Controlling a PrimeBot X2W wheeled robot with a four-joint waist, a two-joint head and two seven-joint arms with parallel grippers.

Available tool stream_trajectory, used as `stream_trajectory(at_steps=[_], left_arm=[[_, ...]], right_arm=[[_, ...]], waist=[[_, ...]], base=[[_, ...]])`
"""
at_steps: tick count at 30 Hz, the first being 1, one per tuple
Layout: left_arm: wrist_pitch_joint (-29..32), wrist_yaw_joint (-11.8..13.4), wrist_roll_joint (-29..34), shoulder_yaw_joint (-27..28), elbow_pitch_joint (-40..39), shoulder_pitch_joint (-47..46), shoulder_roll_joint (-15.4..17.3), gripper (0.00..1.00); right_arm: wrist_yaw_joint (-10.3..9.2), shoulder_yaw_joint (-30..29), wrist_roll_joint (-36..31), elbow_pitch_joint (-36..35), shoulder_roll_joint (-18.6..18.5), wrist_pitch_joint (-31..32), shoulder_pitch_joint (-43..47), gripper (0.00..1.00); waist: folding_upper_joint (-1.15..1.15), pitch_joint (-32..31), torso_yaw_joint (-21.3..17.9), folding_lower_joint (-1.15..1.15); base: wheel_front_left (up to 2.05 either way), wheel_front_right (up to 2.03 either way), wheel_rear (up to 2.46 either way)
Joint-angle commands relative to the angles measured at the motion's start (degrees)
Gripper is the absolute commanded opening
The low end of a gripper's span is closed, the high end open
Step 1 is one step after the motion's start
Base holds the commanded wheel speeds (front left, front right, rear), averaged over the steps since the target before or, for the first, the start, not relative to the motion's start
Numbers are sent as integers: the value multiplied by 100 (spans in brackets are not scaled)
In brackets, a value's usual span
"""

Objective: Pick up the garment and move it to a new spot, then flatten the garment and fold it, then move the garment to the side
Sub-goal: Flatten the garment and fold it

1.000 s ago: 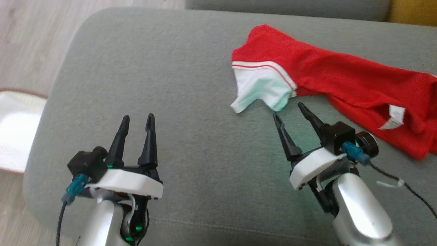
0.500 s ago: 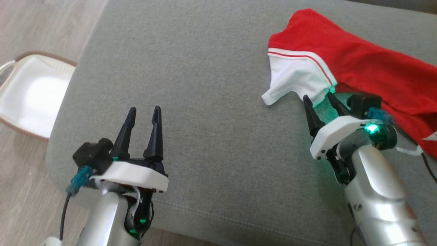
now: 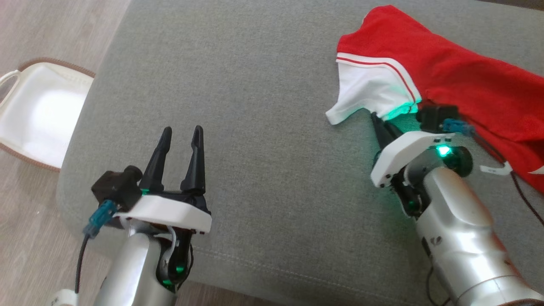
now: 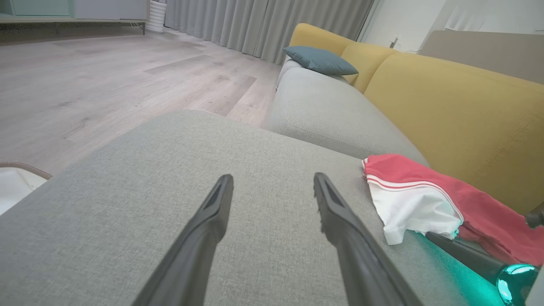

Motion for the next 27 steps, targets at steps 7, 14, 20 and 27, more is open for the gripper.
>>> stream_trajectory(at_steps=[7,14,20,27], left_arm=[[-34,30,29,276,-133,-210,48,100],[-34,24,83,319,-105,-114,48,100],[-34,41,111,345,-82,28,48,100],[-34,61,142,439,-106,264,48,100]], right_arm=[[37,1159,750,-682,73,-302,-125,0],[37,2104,1559,-1561,73,-318,100,0],[37,2427,1732,-1911,73,-121,478,0],[37,2368,1336,-1723,73,204,1013,100]], waist=[[0,-183,-205,0],[0,-465,-430,0],[0,-773,-537,0],[0,-967,-627,0]], base=[[0,0,0],[0,0,0],[0,0,0],[0,0,0]])
